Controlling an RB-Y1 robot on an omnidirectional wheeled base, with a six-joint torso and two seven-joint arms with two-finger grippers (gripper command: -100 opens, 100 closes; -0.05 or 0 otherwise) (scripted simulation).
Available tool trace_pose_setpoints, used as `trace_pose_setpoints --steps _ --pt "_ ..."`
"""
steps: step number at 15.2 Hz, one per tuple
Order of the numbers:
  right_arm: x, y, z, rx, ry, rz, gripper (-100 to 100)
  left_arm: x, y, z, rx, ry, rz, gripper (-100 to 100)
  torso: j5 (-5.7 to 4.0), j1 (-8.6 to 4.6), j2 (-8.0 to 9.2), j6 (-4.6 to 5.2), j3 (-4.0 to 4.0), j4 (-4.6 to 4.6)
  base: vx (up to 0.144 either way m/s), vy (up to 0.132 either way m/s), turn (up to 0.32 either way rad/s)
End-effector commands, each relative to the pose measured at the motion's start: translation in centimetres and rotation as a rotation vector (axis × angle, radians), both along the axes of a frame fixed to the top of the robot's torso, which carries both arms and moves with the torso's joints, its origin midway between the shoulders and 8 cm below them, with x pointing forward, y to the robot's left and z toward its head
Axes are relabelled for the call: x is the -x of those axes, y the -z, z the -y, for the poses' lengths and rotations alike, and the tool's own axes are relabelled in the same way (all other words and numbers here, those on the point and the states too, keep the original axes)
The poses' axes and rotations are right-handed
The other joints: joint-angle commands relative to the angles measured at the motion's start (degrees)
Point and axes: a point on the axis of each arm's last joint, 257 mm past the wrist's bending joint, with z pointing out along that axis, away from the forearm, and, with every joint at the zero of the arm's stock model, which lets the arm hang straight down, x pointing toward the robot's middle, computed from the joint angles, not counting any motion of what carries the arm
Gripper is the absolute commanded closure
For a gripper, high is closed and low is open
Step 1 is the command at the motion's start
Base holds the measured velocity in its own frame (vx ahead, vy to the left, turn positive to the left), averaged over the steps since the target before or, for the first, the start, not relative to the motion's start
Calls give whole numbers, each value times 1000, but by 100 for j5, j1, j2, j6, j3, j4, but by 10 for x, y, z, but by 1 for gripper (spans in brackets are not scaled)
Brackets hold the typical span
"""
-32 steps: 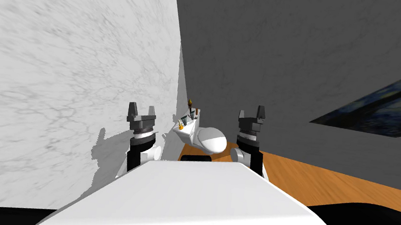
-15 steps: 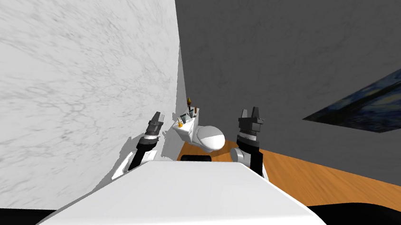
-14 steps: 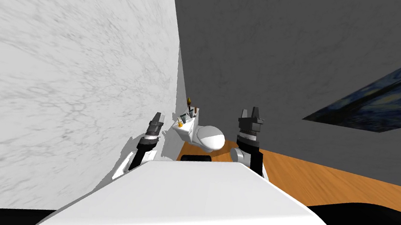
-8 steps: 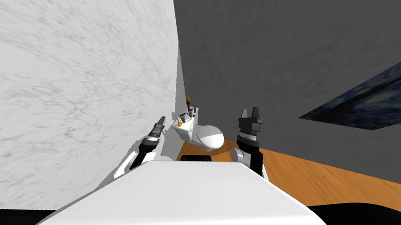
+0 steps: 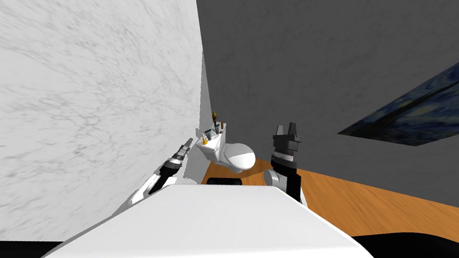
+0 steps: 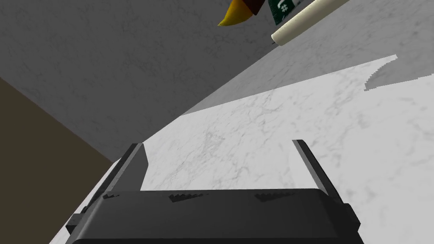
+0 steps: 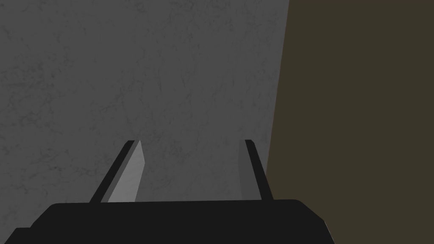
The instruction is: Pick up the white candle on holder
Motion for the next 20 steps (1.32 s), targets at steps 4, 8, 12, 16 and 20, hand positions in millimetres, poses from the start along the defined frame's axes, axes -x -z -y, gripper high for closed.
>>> trace_pose_setpoints --steps 4,8,12,16,20 --pt "0 0 0 0 0 0 0 -3 35 -7 -85 1 -64 -100 0 0 -3 1 -2 -1 -10 -9 -34" --pt "0 0 0 0 0 0 0 -2 67 -13 -165 9 -120 -100 0 1 -6 1 -3 -1 -2 -6 -39" --pt "0 0 0 0 0 0 0 0 95 -18 -233 20 -172 -100 0 3 -12 0 -6 -2 13 -2 -54" --pt "0 0 0 0 0 0 0 1 122 -20 -305 43 -215 -100 1 6 -25 2 -14 -5 45 6 -91" --pt "0 0 0 0 0 0 0 -2 132 -11 -361 90 -218 -100 2 14 -49 4 -27 -9 105 32 -146"
